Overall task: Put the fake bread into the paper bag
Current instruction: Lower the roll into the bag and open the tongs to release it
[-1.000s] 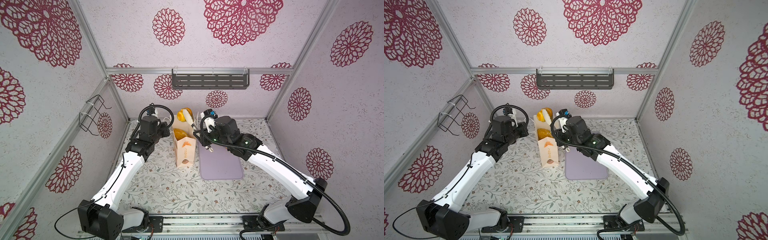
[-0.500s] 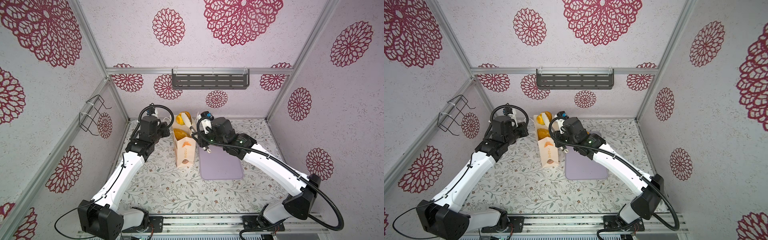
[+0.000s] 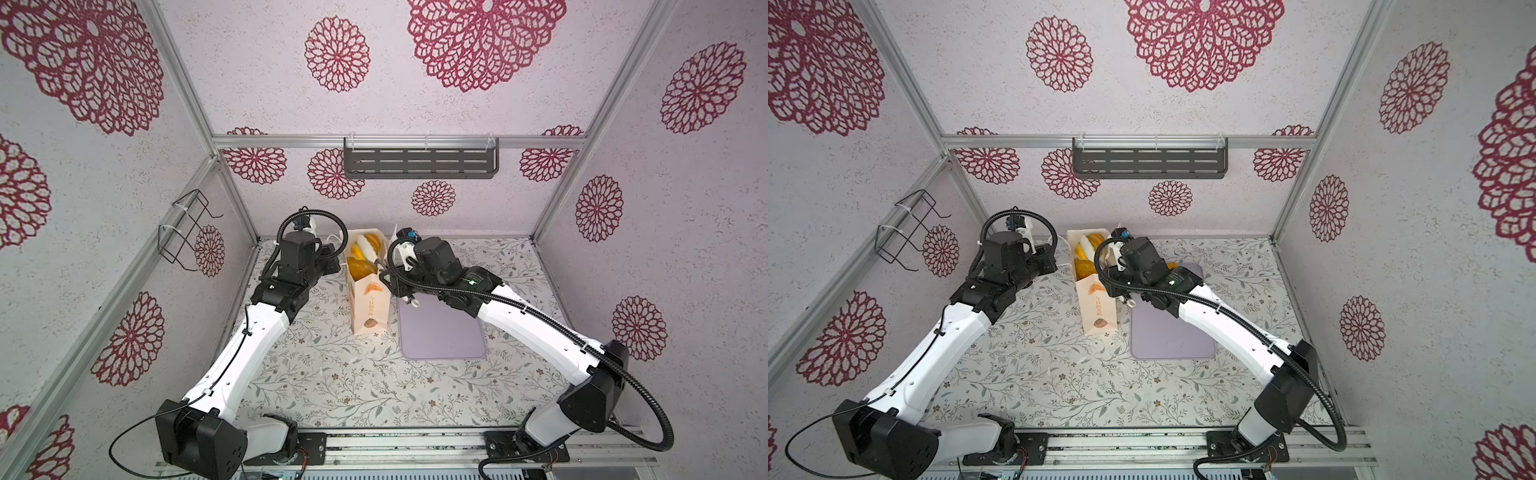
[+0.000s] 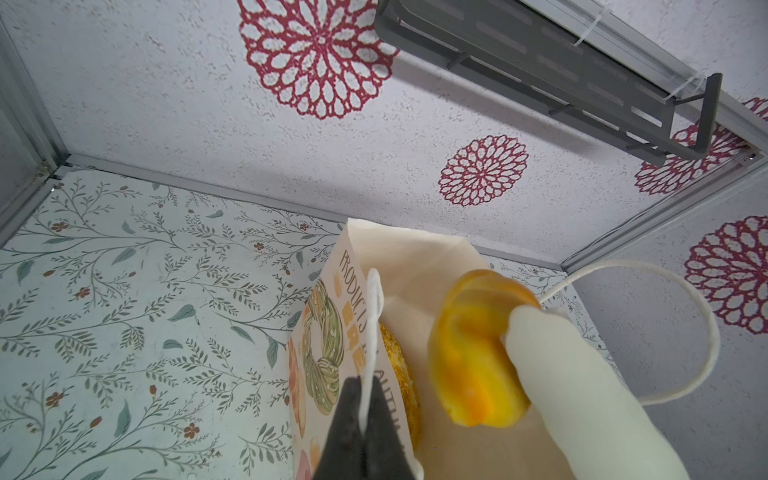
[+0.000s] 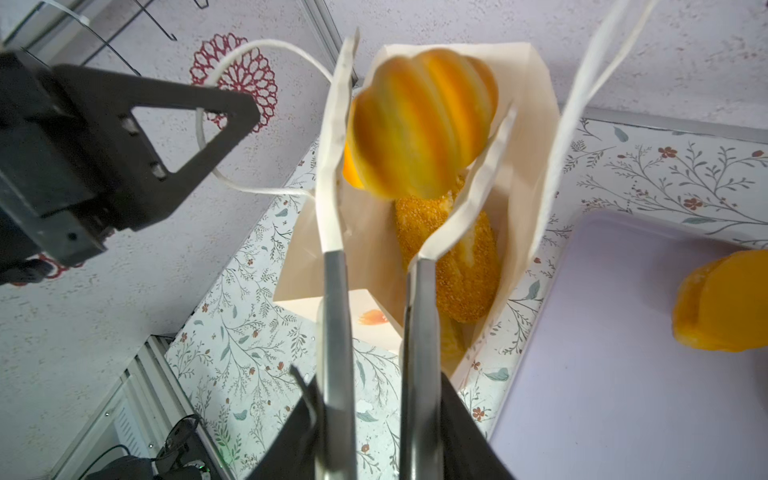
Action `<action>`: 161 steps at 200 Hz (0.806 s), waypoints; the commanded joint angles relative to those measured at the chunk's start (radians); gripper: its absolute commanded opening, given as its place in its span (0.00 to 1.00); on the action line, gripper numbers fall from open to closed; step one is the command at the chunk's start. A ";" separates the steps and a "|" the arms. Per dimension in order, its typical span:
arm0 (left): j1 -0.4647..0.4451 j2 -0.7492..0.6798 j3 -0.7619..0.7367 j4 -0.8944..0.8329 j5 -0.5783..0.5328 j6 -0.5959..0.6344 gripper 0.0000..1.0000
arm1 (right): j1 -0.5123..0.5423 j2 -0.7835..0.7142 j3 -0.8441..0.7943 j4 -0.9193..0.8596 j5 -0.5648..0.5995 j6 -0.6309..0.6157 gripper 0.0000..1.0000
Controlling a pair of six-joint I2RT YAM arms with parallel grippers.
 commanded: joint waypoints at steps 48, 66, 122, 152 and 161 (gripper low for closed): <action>-0.007 0.000 0.002 0.007 -0.007 0.014 0.00 | 0.004 -0.034 0.018 0.030 0.050 0.013 0.44; -0.007 0.002 0.002 0.009 -0.006 0.014 0.00 | 0.005 -0.047 0.027 0.033 0.046 0.011 0.44; -0.006 -0.001 0.002 0.009 -0.006 0.013 0.00 | 0.005 -0.092 0.051 0.043 0.010 -0.009 0.42; -0.007 -0.007 0.000 0.010 -0.010 0.013 0.00 | 0.005 -0.129 0.048 0.069 0.004 -0.007 0.40; -0.008 -0.007 -0.002 0.011 -0.012 0.014 0.00 | 0.005 -0.137 0.049 0.073 0.001 -0.011 0.39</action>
